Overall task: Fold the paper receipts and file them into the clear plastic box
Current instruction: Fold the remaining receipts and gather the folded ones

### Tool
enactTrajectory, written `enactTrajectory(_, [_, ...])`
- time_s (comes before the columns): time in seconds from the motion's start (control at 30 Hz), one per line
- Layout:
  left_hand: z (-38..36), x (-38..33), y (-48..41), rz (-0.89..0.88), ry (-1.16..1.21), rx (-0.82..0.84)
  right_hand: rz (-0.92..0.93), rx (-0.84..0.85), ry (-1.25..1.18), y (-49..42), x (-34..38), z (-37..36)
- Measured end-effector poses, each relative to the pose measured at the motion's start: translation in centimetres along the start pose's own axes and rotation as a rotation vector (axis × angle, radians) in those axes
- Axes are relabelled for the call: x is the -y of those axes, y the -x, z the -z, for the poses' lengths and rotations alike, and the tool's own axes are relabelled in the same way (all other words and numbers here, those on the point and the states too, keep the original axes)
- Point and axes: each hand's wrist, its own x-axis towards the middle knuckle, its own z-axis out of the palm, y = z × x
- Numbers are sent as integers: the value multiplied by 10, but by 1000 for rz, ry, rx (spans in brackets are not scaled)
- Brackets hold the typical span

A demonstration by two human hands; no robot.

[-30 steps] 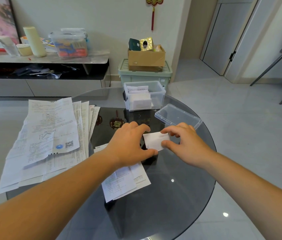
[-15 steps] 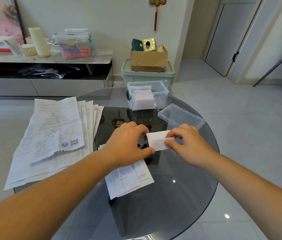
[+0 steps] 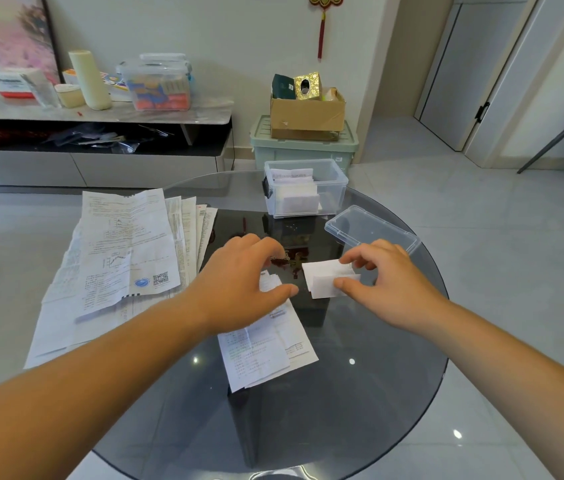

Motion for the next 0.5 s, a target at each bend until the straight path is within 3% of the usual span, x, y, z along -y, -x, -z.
enactTrajectory(0.3, [16, 25, 33, 7, -60, 25, 15, -27, 19, 5, 12, 2])
enactTrajectory(0.43, [25, 29, 47, -15, -124, 75, 175, -76, 92, 21, 39, 0])
enactTrajectory(0.5, [27, 28, 59, -40, -149, 121, 269, 8, 128, 34, 56, -6])
